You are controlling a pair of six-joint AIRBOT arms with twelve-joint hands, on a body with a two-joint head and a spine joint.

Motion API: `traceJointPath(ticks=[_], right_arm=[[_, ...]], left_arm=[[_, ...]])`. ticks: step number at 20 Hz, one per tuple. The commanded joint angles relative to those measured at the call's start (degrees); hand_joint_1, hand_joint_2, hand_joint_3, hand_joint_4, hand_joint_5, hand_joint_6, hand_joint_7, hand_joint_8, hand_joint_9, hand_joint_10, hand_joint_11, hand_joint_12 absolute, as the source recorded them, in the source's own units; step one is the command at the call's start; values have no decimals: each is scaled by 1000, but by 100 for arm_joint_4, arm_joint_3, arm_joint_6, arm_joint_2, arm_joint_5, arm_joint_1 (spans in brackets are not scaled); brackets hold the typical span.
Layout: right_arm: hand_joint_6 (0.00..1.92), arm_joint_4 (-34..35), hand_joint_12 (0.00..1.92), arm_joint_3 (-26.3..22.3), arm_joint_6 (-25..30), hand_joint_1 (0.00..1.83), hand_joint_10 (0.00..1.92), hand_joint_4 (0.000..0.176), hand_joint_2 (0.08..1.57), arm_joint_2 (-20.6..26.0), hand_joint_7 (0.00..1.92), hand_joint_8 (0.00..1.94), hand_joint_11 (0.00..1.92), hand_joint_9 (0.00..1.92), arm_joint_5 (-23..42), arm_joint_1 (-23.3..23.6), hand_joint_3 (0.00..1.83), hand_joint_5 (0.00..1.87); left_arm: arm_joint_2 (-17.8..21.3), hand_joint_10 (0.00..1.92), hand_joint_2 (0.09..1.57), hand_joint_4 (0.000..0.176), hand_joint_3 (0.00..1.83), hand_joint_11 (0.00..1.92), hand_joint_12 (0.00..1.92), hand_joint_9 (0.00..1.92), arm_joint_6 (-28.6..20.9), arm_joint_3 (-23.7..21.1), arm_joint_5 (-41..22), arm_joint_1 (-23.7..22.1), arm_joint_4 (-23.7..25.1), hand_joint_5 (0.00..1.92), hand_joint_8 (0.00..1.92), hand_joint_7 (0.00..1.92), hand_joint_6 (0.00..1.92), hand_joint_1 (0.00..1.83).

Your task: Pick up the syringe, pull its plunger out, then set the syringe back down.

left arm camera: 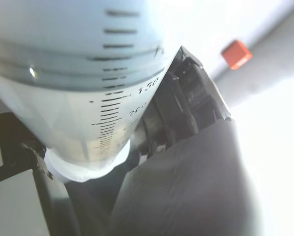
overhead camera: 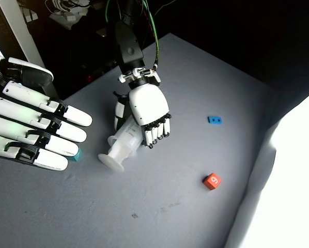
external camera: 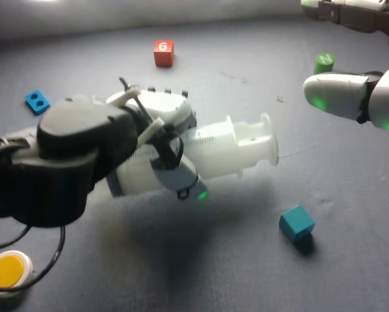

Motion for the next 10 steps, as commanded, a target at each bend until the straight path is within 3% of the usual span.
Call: traceJointPath(ticks=[1, 2, 4, 5, 7, 10], right_arm=[[0, -712, 436, -8, 221, 468, 0, 0, 1063, 41, 238, 0, 0, 215, 665, 95, 0, 234], [0, -888, 436, 8, 526, 468, 0, 0, 1063, 56, 238, 0, 0, 215, 870, 92, 0, 234], [0, -1336, 166, 122, 939, 786, 0, 0, 1003, 50, 131, 0, 0, 99, 789, 110, 0, 136], [0, -1714, 15, 211, 1285, 1032, 5, 0, 953, 51, 69, 3, 18, 46, 779, 65, 0, 23], [0, -2345, 13, 368, 1884, 1059, 5, 0, 942, 51, 69, 3, 22, 47, 789, -14, 0, 18], [0, -2393, 15, 420, 2203, 1062, 4, 0, 939, 4, 69, 2, 21, 48, 923, -54, 0, 18]], left_arm=[[78, 1331, 1253, 0, 1, 456, 1576, 677, 101, -37, -113, -148, 215, 701, 1516, 778, 1253, 1173], [126, 1331, 1253, 0, 1, 456, 1576, 677, 165, -85, -98, -234, 172, 701, 1516, 778, 1253, 1173], [215, 1347, 1259, 0, 0, 441, 1610, 667, 227, -166, -98, -365, 90, 682, 1513, 775, 1295, 1165], [262, 1326, 1251, 0, 0, 454, 1614, 683, 337, -206, -98, -500, 34, 691, 1465, 796, 1298, 1166], [334, 1323, 1249, 0, 0, 455, 1614, 685, 676, -260, -90, -710, -254, 694, 1460, 800, 1293, 1168], [497, 1322, 1249, 0, 0, 455, 1613, 685, 723, -351, -69, -893, -304, 694, 1459, 801, 1292, 1168]])
